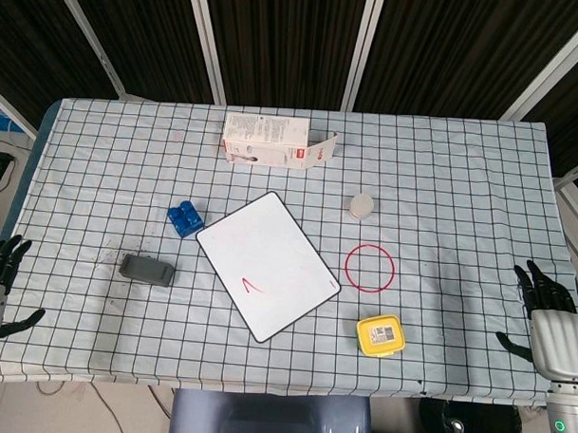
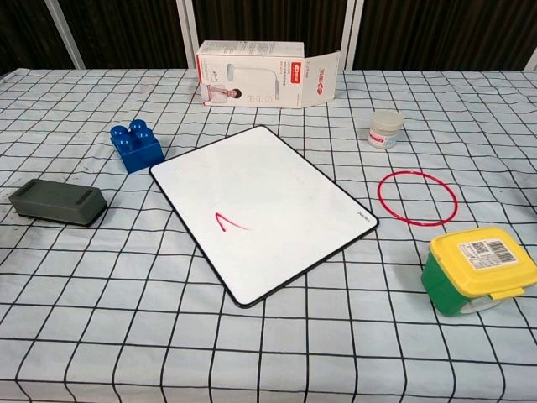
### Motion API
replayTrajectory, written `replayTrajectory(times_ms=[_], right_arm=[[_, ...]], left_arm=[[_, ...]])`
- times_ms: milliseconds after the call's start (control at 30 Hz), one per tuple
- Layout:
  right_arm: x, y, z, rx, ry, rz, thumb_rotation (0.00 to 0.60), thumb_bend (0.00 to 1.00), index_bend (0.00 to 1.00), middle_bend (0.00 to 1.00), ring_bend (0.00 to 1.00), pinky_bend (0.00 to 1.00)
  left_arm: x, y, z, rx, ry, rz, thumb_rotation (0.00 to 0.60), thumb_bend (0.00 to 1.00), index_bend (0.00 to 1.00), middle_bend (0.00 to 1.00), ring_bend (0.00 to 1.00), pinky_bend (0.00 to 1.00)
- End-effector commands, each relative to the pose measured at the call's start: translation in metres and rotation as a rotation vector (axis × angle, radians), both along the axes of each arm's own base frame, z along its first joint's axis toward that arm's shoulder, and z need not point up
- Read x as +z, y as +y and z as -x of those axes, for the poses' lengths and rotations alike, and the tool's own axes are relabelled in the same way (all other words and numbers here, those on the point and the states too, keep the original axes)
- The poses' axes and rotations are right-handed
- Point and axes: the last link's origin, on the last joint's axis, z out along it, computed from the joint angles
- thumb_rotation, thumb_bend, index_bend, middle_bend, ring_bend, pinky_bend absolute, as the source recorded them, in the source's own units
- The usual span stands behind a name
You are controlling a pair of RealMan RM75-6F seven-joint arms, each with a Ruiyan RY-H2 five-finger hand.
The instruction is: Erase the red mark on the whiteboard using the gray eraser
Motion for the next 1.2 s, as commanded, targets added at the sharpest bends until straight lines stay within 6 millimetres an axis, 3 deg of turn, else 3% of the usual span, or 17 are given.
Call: replayTrajectory(times_ms=[33, 600, 1200], right_arm=[[0.0, 0.001, 0.0, -0.001, 0.0, -0.001, 0.6, 0.01, 0.0, 0.02, 0.13, 0.18], [0.0, 0.0, 0.0, -0.002, -0.004, 0.001, 0.6, 0.01, 0.0, 0.02, 0.13, 0.18], [0.0, 0.0, 0.0, -0.009, -0.007, -0.001, 0.6, 0.01, 0.0, 0.02, 0.13, 0.18]], left_arm=[[0.0, 0.0, 0.0, -0.002, -0.001, -0.002, 0.6, 0.07, 0.0, 0.0, 0.0, 0.02], [-0.004, 0.009, -0.004, -0.05, 0.009, 0.04, 0.6, 0.08, 0.0, 0.01, 0.0, 0.02], [-0.039, 0.09, -0.058, -0.099, 0.208, 0.325, 0.6, 0.08, 0.0, 0.1, 0.0, 0.03]])
